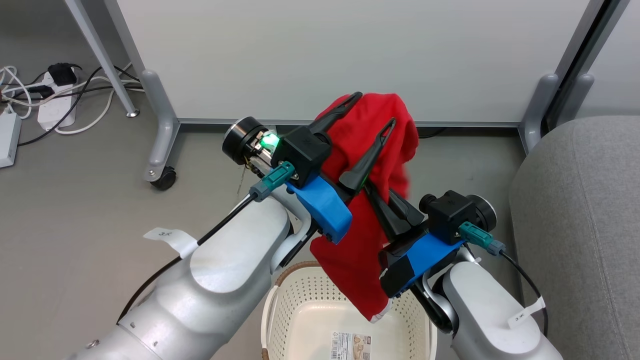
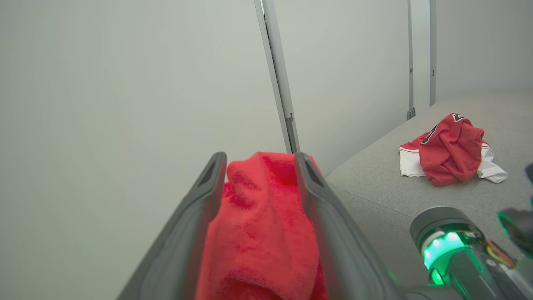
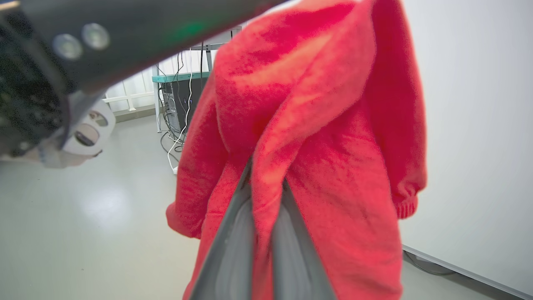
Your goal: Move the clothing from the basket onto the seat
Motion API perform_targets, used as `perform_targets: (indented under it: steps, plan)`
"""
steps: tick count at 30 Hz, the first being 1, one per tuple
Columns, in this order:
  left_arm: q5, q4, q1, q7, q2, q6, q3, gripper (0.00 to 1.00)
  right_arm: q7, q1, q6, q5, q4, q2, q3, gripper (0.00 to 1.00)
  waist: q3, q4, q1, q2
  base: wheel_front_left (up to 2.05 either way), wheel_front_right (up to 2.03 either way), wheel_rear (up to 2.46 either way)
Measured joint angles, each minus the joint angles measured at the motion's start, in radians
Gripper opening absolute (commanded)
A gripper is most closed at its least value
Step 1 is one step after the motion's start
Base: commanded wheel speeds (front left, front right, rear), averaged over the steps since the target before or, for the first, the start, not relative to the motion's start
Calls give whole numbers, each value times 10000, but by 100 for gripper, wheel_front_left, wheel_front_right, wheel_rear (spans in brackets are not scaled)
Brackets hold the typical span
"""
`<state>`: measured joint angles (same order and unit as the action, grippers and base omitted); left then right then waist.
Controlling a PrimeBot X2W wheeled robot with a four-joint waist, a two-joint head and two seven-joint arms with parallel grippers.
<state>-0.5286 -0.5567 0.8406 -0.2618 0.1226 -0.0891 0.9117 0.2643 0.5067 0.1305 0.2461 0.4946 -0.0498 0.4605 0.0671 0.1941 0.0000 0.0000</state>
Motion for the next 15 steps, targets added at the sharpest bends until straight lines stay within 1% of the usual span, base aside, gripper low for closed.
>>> perform_targets:
  steps: [15]
  plan:
    - [167, 65, -30, 0, -2, 2, -192, 100, 0, -2, 0, -69, -44, 0, -98, 0, 162, -60, 0, 0, 0, 0, 0]
